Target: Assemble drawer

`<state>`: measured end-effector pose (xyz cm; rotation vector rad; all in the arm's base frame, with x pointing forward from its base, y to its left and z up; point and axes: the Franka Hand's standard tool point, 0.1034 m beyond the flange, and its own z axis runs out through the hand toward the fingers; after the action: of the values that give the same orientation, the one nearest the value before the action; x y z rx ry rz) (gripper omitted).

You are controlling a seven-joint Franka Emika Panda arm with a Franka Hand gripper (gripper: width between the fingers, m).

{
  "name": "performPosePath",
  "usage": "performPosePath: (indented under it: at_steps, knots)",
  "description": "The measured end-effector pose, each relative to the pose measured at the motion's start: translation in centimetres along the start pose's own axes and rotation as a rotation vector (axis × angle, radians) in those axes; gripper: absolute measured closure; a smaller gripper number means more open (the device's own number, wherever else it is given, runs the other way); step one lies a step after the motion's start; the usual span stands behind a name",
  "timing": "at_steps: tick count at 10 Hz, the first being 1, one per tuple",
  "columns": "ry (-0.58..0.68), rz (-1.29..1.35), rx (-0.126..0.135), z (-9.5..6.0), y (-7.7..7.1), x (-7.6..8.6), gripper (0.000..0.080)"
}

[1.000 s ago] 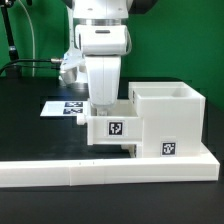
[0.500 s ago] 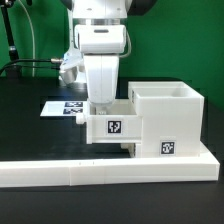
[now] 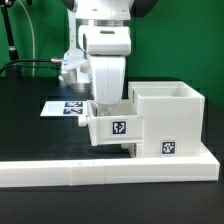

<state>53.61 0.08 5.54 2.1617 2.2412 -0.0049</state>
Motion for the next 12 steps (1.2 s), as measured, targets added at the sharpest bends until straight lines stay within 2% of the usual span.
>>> performPosePath:
  at_steps: [2, 4, 7, 10, 12]
  knots:
    - [-0.005, 0.009, 0.008, -0.1, 0.2, 0.3, 0.0757]
    - [0.005, 0.024, -0.012, -0.1, 0.3, 0.5, 0.0757]
    - [0.003, 0.018, -0.012, -0.1, 0.4, 0.6, 0.0757]
    - [-0.003, -0.002, 0.007, -0.2, 0.6, 1.6, 0.0757]
    - [-0.003, 0.001, 0.007, -0.2, 0.5, 1.4, 0.0757]
